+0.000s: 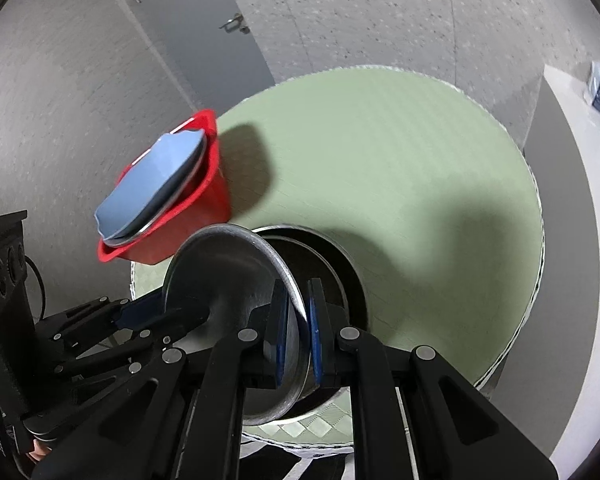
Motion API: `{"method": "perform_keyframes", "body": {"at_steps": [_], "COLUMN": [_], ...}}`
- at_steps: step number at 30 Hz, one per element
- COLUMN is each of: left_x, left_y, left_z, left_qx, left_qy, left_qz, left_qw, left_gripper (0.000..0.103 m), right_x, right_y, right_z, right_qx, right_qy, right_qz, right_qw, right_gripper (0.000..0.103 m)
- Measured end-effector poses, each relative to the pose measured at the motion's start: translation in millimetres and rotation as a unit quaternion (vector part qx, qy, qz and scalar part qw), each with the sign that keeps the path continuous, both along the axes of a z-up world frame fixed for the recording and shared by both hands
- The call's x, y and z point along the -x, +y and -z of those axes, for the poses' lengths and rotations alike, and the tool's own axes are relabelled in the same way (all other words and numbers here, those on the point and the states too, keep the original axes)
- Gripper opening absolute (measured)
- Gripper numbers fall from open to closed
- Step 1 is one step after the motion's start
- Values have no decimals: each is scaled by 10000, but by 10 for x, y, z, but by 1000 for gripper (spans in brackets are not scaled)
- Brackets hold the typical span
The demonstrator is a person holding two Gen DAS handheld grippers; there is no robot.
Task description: Organize plates and bowls
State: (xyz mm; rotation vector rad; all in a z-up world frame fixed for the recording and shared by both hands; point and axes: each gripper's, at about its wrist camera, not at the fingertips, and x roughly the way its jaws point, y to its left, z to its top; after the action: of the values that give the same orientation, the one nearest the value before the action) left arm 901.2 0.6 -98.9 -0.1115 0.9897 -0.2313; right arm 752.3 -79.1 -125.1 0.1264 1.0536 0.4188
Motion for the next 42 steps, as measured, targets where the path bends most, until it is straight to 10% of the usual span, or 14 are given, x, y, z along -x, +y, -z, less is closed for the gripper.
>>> {"method": "perform_keyframes", "body": {"at_steps": [15, 23, 42], "left_x": [-189, -92, 78], "left_y": [-273, -84, 235], "left_z": [130, 28, 247], "left_qx": [-309, -33, 272], "left_qy": [50, -131, 250], "left_qz": [158, 99, -395], "left_qw": [9994, 9999, 9985], "left_gripper": [25, 58, 77], "right_x": [20, 149, 324], "right_y": [-70, -115, -456], "right_z": [191, -7, 389], "right_qx": [139, 93, -875], "right_qy": [102, -197, 540], "right_qz": [246, 411, 1268], "right_qw": [9995, 9989, 9866], "right_gripper": [15, 62, 64]}}
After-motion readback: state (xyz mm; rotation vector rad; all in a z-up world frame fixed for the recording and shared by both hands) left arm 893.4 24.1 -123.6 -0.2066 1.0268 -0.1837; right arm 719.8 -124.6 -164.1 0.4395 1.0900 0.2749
